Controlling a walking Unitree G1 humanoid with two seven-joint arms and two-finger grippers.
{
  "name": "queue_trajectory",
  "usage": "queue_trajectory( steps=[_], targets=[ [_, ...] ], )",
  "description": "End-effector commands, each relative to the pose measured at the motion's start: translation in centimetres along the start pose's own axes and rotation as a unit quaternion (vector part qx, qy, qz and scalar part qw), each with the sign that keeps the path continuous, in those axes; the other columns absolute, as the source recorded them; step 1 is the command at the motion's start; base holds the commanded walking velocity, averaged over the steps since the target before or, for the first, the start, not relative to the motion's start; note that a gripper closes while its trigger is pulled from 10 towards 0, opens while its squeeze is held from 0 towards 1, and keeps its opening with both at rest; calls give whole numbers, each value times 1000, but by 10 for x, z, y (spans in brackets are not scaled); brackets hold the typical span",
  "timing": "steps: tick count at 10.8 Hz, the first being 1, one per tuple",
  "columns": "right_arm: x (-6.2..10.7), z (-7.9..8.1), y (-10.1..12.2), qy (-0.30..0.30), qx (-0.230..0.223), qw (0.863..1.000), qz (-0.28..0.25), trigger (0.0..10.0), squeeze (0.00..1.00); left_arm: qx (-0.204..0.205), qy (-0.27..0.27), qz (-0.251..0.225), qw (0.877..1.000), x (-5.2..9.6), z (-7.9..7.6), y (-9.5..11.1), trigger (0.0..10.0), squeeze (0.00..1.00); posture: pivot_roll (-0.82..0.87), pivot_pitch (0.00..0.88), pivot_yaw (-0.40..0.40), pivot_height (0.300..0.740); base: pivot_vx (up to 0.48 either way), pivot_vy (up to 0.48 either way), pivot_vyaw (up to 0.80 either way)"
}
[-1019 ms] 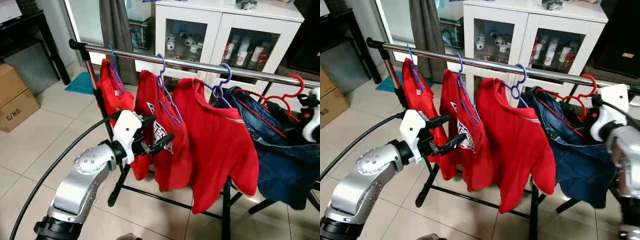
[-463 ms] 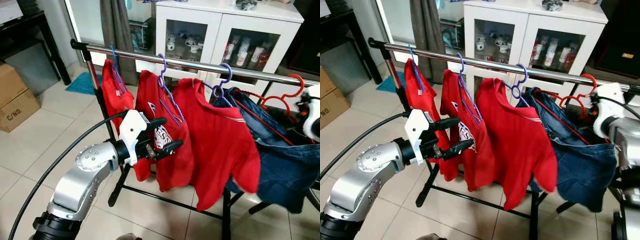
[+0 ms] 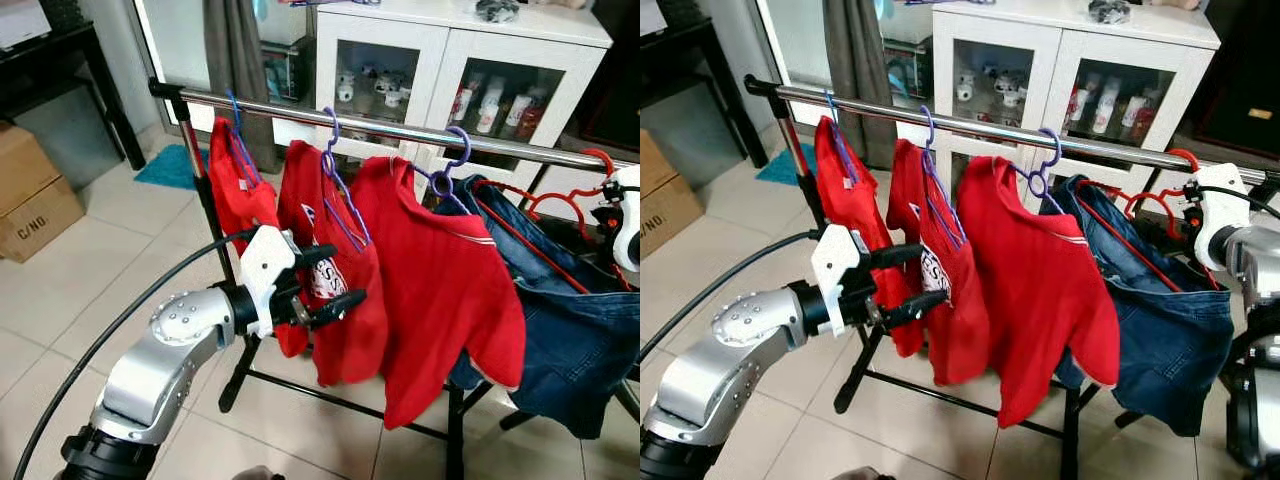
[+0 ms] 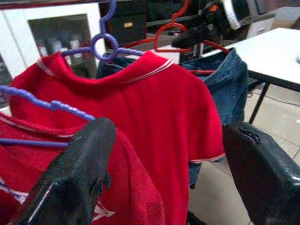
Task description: Hang hanger
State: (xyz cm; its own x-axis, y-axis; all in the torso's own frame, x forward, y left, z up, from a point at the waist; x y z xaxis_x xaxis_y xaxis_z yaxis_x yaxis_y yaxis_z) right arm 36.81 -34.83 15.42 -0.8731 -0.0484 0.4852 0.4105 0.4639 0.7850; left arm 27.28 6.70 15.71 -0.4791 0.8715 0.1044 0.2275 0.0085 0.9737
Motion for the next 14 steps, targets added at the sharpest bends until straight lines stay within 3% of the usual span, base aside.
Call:
queue_trajectory(
  steps=[1, 2, 3, 6, 9, 10, 11, 12, 13, 14],
  targets=[
    [4, -11, 3, -17, 9, 1000, 5, 7922, 0, -2, -6, -1, 1000, 0, -4, 2, 10000, 0, -26, 0, -7, 740, 0, 0, 0],
    [3, -13, 1, -25, 10, 1000, 13, 9725, 0, -2, -5, 0, 1000, 1, -3, 2, 10000, 0, -25, 0, -8, 740, 0, 0, 0],
    [3, -14, -3, -36, 10, 999, 27, 10000, 0, -3, -3, 2, 1000, 1, -3, 1, 10000, 0, -23, 0, -11, 740, 0, 0, 0],
    [-3, -3, -16, -21, -16, 999, 45, 10000, 0, -1, -3, 5, 1000, 1, -4, -1, 10000, 0, -19, 0, -14, 740, 0, 0, 0],
    [-5, 13, -9, 58, -20, 998, 19, 9961, 0, -2, -6, 8, 1000, 2, -5, -1, 10000, 0, -19, 0, -14, 740, 0, 0, 0],
    [-5, 13, -8, 62, -18, 998, 17, 7373, 0, -2, -8, 8, 1000, 2, -6, 0, 10000, 0, -23, 0, -9, 740, 0, 0, 0],
    [-4, 12, -6, 61, -17, 998, 15, 2667, 0, -2, -10, 9, 1000, 1, -6, 0, 10000, 0, -27, 0, -5, 740, 0, 0, 0],
    [-4, 11, -5, 63, -17, 998, 15, 941, 0, -3, -12, 9, 1000, 0, -6, 0, 10000, 0, -27, 0, -5, 740, 0, 0, 0],
    [-4, 12, -6, 67, -17, 997, 18, 0, 0, -4, -13, 9, 1000, 0, -6, 0, 10000, 0, -28, 0, -4, 740, 0, 0, 0],
    [-3, 12, -7, 69, -16, 997, 24, 0, 0, -4, -12, 10, 1000, 0, -6, 0, 10000, 0, -27, 0, -5, 740, 0, 0, 0]
  ],
)
Point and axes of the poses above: a point about 5 cm out from each wrist's last joint towards the gripper, its own x axis pointing back from the gripper into the wrist, its own y axis along the axis of the wrist's last joint, z = x × y, the point moved 4 cm from there along -x, pointing out of the wrist towards the gripper, and after that the axes turned 15 degrees about x, right-handed, at the moved point
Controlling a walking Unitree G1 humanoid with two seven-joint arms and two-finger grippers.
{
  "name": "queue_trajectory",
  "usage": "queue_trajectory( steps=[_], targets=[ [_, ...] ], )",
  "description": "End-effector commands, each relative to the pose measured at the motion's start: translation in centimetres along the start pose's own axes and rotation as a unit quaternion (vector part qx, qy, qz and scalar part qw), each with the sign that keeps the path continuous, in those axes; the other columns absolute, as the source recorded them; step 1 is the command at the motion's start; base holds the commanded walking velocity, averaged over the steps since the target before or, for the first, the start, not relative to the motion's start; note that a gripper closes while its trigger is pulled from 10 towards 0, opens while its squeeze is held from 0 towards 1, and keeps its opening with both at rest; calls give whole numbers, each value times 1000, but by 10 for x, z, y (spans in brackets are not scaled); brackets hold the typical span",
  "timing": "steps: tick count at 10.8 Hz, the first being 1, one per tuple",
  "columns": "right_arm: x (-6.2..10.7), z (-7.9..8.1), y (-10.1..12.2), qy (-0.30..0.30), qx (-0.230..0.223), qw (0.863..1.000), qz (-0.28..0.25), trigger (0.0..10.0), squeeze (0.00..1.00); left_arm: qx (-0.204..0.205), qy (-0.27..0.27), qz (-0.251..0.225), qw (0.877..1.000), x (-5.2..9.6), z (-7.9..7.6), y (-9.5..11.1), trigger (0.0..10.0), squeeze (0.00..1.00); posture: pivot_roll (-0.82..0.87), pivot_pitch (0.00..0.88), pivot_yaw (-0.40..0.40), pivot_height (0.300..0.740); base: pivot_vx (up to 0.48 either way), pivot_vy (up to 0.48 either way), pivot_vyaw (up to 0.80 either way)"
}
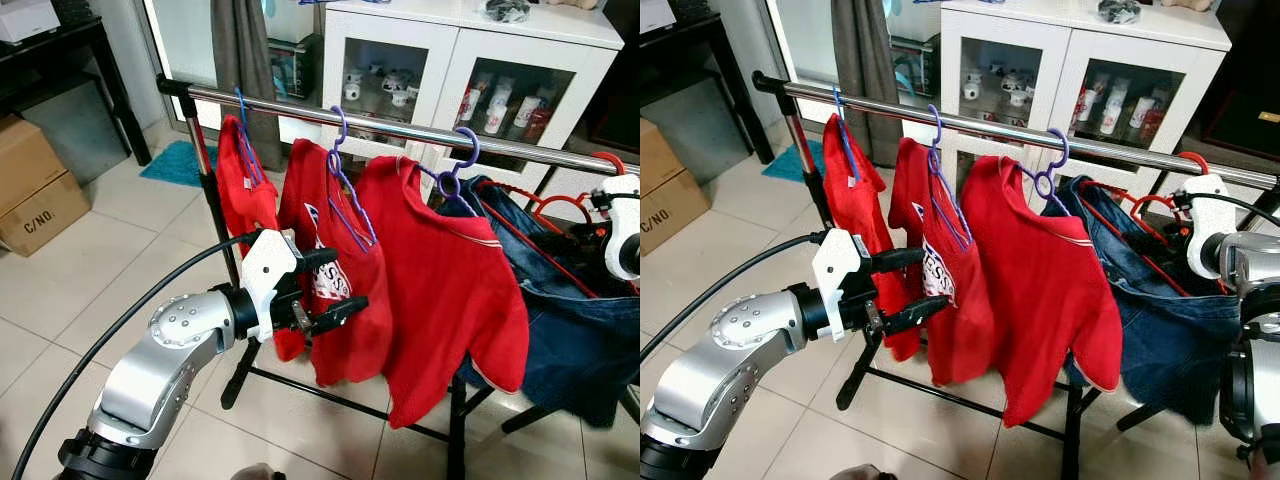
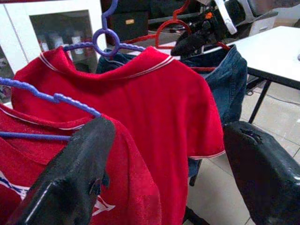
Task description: Hang hanger
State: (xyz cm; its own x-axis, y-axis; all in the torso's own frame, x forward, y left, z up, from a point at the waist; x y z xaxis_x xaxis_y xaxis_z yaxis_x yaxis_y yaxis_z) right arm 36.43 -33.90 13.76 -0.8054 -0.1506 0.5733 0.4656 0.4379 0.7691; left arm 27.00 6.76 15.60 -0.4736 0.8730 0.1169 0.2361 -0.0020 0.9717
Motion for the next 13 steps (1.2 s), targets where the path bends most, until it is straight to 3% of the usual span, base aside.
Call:
queue_trajectory(
  steps=[1, 13],
  targets=[
    [4, -5, -1, -1, 2, 1000, 8, 0, 0, -6, -11, 3, 1000, -2, -4, 2, 10000, 0, -27, 0, -5, 740, 0, 0, 0],
    [7, -10, -6, -22, -22, 999, 12, 0, 0, -11, -15, 8, 1000, -2, -4, 1, 10000, 0, -27, 0, -3, 740, 0, 0, 0]
  ],
)
Point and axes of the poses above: a point about 5 cm out from each wrist's last joint towards the gripper, its own x axis pointing back from the gripper into the wrist, its own y axis along the axis of the wrist's last joint, z = x × y, the point moved 4 cm from there along -x, pointing out of the wrist towards the gripper, and after that the axes turned 15 degrees about x, right-handed, at the moved point
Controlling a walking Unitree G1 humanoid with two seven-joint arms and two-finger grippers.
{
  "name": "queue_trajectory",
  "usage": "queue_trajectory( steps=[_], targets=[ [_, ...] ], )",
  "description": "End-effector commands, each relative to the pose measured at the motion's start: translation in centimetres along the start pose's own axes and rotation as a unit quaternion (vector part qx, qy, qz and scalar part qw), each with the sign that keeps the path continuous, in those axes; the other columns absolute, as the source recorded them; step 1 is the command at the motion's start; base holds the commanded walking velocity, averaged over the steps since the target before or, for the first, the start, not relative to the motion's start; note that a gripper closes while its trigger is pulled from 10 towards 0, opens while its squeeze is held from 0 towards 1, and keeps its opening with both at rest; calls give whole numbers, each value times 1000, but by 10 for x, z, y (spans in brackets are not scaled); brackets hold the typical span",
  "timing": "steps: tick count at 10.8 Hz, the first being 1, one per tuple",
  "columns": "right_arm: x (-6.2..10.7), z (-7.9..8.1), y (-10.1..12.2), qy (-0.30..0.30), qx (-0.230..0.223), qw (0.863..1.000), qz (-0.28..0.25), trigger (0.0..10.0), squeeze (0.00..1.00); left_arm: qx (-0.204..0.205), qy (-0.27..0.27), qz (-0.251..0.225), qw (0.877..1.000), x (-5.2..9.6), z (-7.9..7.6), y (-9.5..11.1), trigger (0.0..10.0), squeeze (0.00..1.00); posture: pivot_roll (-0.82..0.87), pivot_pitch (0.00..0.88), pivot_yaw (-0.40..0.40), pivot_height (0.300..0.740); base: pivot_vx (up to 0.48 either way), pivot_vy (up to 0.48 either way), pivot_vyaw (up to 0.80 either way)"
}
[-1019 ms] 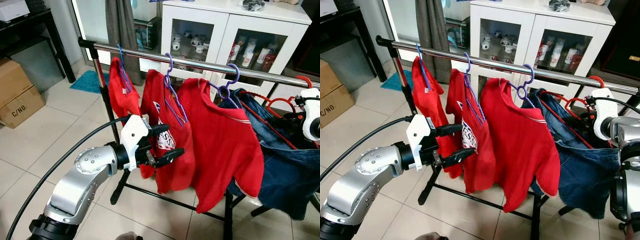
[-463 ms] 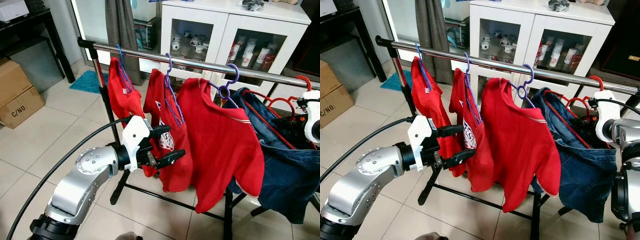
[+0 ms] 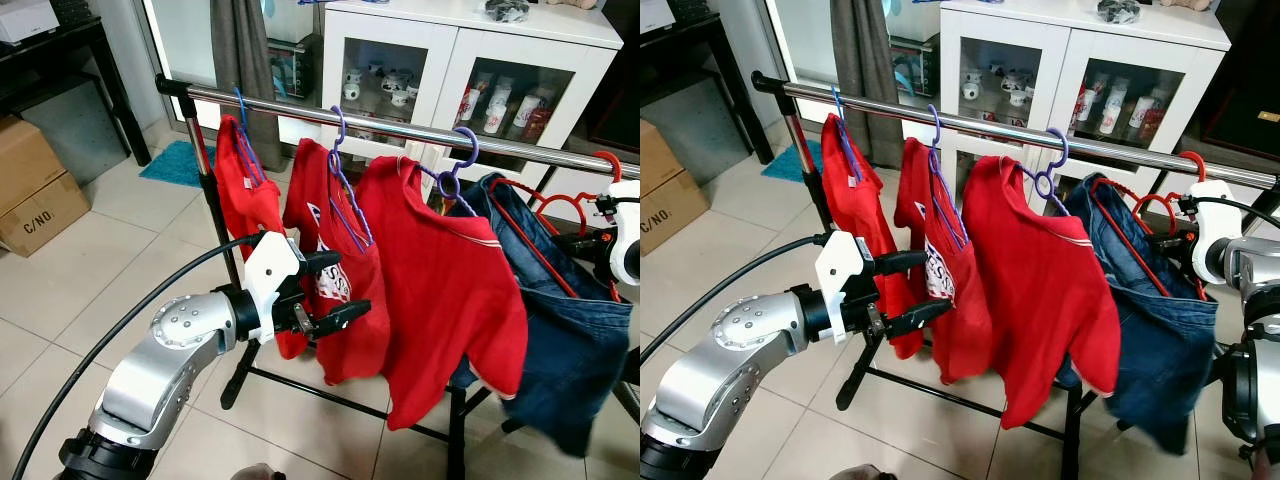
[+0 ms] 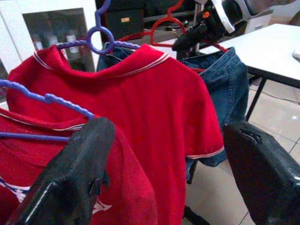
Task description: Hang hanger
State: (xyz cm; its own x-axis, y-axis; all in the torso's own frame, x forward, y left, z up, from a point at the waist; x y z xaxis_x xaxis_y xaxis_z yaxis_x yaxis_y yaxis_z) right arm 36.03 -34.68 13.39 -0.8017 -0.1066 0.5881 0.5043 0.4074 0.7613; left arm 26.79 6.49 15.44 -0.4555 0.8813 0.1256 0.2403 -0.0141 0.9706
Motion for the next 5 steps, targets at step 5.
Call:
queue_trajectory(
  steps=[5],
  targets=[
    [2, -1, 0, 2, -18, 1000, -19, 0, 0, -5, 21, -1, 1000, 0, 1, -5, 10000, 0, -29, 0, -21, 740, 0, 0, 0]
  ],
)
Point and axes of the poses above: a point about 5 cm out from each wrist's last joint towards the gripper, its own x axis pointing back from the gripper into the wrist, its own y axis along the axis of the wrist's last joint, z = x × y, the point moved 4 cm from there along -x, pointing out of the wrist towards the gripper, and after that the axes turned 15 degrees about x, right-handed, at the moved point
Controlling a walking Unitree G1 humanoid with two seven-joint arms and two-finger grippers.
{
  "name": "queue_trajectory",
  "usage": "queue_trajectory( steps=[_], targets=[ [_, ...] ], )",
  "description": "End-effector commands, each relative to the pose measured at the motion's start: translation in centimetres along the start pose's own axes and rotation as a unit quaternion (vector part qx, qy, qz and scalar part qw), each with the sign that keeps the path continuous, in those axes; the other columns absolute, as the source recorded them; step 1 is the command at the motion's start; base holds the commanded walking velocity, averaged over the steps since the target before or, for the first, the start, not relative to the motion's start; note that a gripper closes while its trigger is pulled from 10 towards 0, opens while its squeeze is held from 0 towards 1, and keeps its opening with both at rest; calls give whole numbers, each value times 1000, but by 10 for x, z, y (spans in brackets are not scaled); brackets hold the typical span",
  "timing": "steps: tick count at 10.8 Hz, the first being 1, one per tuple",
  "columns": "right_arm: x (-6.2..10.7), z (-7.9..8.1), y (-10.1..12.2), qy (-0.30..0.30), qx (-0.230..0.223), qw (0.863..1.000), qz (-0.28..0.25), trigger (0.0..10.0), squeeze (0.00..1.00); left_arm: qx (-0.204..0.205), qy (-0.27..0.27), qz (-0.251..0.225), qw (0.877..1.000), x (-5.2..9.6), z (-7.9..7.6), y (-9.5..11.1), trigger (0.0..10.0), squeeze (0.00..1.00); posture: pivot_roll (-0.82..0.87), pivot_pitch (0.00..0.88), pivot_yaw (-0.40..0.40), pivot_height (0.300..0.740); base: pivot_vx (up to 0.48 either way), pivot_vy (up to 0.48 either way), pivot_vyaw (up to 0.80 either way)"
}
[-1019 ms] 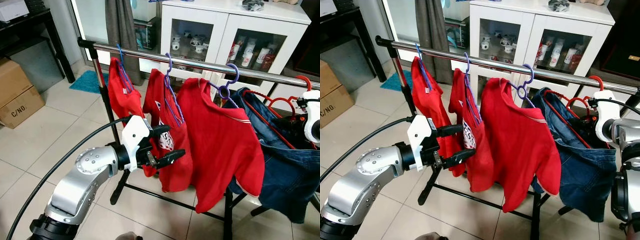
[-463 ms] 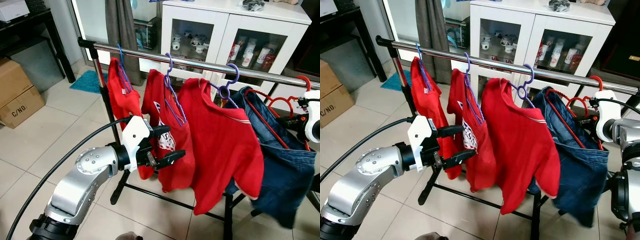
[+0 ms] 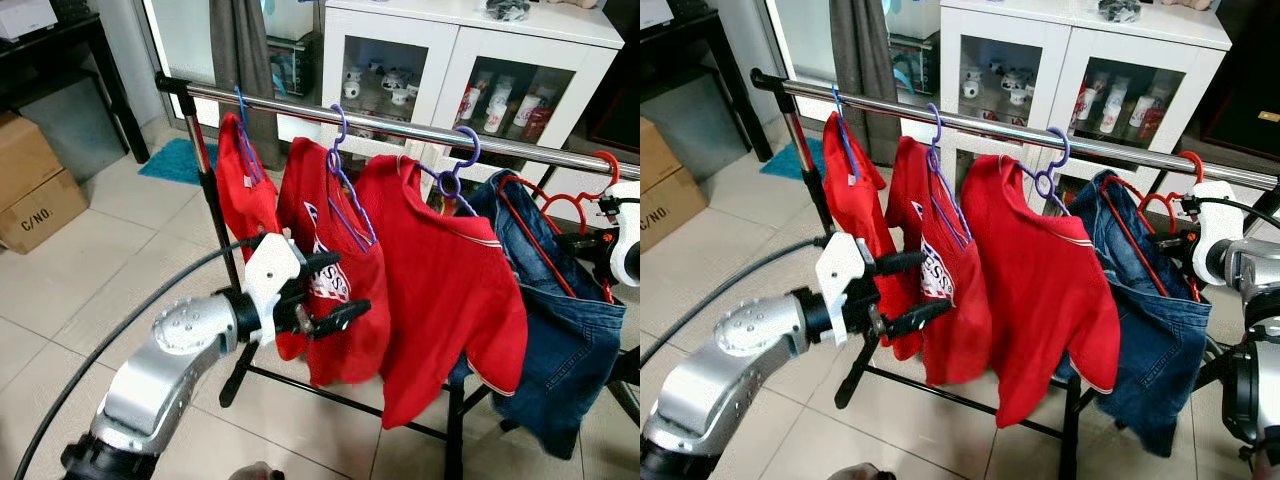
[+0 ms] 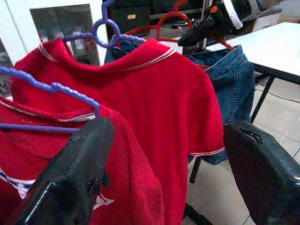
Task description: Hang hanger
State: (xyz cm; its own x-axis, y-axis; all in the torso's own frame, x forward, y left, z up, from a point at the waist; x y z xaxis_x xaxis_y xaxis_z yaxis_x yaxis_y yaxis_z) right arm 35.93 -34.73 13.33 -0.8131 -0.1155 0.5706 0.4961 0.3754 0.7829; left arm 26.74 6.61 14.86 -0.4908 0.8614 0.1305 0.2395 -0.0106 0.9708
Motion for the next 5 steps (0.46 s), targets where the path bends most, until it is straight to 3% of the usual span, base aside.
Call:
queue_trajectory(
  steps=[1, 4, 5],
  targets=[
    [2, -1, 3, 1, -1, 1000, -15, 0, 0, -7, 9, -4, 1000, -1, 1, 0, 10000, 0, -33, 0, -20, 740, 0, 0, 0],
    [11, -6, 6, 8, -2, 999, -36, 0, 0, -14, 42, -23, 999, -1, 7, 4, 10000, 0, -33, 0, -20, 740, 0, 0, 0],
    [20, -13, 8, 3, 1, 999, -50, 0, 0, -8, 75, -8, 997, -2, 16, -1, 10000, 0, -36, 0, -15, 740, 0, 0, 0]
  ],
)
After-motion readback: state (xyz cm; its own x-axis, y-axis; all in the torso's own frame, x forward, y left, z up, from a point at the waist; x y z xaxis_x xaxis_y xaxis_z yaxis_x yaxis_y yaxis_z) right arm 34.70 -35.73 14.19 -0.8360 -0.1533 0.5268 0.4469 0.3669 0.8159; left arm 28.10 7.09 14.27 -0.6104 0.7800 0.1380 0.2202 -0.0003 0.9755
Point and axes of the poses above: a point about 5 cm out from each wrist's last joint towards the gripper, its own x axis pointing back from the gripper into the wrist, its own y axis along the axis of the wrist's last joint, z = x × y, the point moved 4 cm from there along -x, pointing out of the wrist towards the gripper, and after that the axes turned 15 degrees about x, right-handed, at the moved point
